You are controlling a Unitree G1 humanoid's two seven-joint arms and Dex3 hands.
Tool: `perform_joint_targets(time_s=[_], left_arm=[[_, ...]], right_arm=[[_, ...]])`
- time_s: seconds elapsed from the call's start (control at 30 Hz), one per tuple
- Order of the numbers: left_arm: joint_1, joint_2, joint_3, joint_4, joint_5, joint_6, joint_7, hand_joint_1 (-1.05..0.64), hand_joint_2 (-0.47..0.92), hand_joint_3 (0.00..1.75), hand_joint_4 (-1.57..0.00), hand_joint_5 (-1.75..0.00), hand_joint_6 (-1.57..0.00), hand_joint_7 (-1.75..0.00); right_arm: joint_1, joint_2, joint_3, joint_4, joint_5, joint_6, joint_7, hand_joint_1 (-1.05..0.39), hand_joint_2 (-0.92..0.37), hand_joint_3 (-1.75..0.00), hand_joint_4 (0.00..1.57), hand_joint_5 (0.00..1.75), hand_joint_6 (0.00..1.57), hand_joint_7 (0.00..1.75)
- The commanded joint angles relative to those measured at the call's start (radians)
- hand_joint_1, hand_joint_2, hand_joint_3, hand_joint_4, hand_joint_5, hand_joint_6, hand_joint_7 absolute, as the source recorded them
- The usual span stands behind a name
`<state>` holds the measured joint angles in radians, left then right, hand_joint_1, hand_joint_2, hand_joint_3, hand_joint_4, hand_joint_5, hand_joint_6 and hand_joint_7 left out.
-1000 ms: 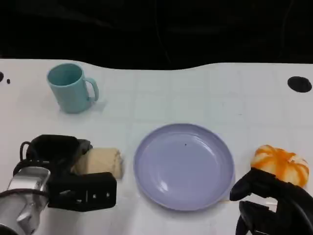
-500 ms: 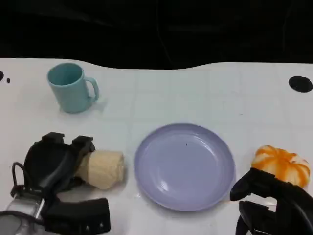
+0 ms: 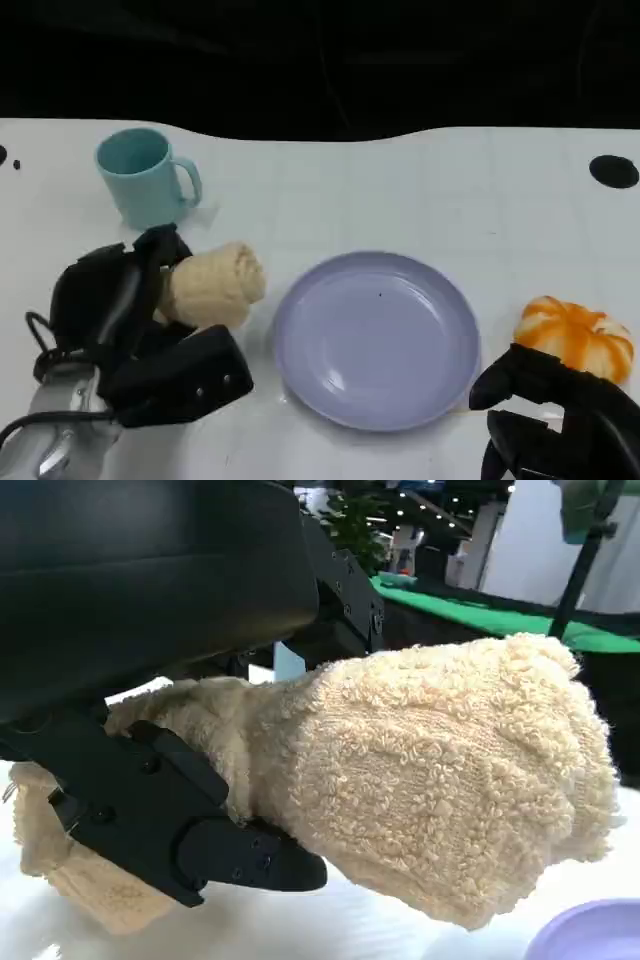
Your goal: Grasp the towel on the left side of the plate with the left hand and place it into the plate.
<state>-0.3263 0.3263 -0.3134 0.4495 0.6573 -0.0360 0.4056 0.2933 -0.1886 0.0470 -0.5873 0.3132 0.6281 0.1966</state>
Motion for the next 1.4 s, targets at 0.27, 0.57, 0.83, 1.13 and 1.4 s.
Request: perform_joint_targets(time_s=[0.27,0.57,0.83,1.13,1.4], left_arm=[[-0.104,-0.063,-0.072,-0.106,0.053,0.029,-0.154,-0.21,0.54,0.87,-0.88,-1.75,-0.63,-1.73],[-0.177,-0.136,-0.140,-0.079,0.069,0.031,-0.242,-0.25,0.56,0.86,-0.91,-1.75,-0.67,-1.72],[-0.215,-0.153,-0.181,-0.045,0.081,0.019,-0.323,-0.25,0.60,0.78,-0.90,-1.75,-0.74,-1.47],[-0.250,-0.153,-0.191,-0.022,0.039,0.010,-0.495,-0.25,0.88,0.27,-0.63,-1.64,-0.81,-0.45],[-0.267,-0.150,-0.204,-0.033,0.036,-0.004,-0.584,-0.55,0.92,0.09,-0.41,-0.34,-0.31,0.00]], right_arm=[[0.029,-0.014,-0.018,-0.022,0.004,-0.014,0.021,-0.04,-0.76,-1.02,0.63,1.75,0.48,1.57],[0.073,-0.009,-0.003,-0.073,-0.003,-0.013,0.016,-0.06,-0.77,-1.01,0.62,1.75,0.46,1.59],[0.073,0.003,0.024,-0.103,-0.007,0.001,-0.017,-0.08,-0.77,-0.99,0.61,1.75,0.45,1.59],[0.058,0.009,0.030,-0.091,-0.005,-0.001,-0.025,-0.09,-0.74,-1.00,0.63,1.75,0.46,1.60],[0.039,0.017,0.020,-0.075,0.003,0.011,-0.027,-0.07,-0.73,-1.01,0.63,1.75,0.47,1.58]])
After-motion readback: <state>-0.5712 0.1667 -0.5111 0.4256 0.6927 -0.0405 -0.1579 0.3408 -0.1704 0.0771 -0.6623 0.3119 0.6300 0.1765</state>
